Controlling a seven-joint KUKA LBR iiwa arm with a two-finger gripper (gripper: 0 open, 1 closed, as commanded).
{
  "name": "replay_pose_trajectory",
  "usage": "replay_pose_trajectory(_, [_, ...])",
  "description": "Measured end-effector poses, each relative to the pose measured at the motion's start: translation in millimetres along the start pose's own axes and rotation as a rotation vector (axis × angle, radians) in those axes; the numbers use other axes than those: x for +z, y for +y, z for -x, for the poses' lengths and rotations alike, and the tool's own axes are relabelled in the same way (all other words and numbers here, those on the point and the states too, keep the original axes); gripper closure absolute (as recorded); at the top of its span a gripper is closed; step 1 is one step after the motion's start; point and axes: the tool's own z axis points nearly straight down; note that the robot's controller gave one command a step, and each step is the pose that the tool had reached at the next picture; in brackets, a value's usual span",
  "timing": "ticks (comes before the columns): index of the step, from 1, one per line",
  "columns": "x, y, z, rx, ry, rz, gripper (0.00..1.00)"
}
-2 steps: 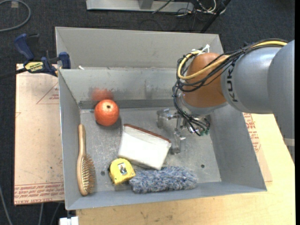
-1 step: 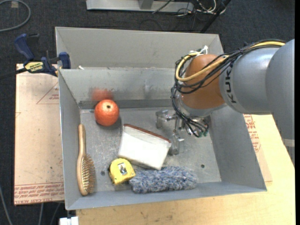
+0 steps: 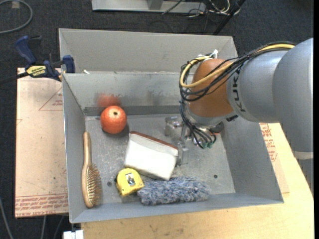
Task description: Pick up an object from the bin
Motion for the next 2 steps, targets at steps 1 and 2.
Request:
replay_pose_trajectory(1, [-9.2, 36.6, 13.6, -0.264, -0.005, 0.002, 1.0])
replay_pose_trajectory(2, [-9.2, 36.7, 13.6, -0.265, -0.005, 0.002, 1.0])
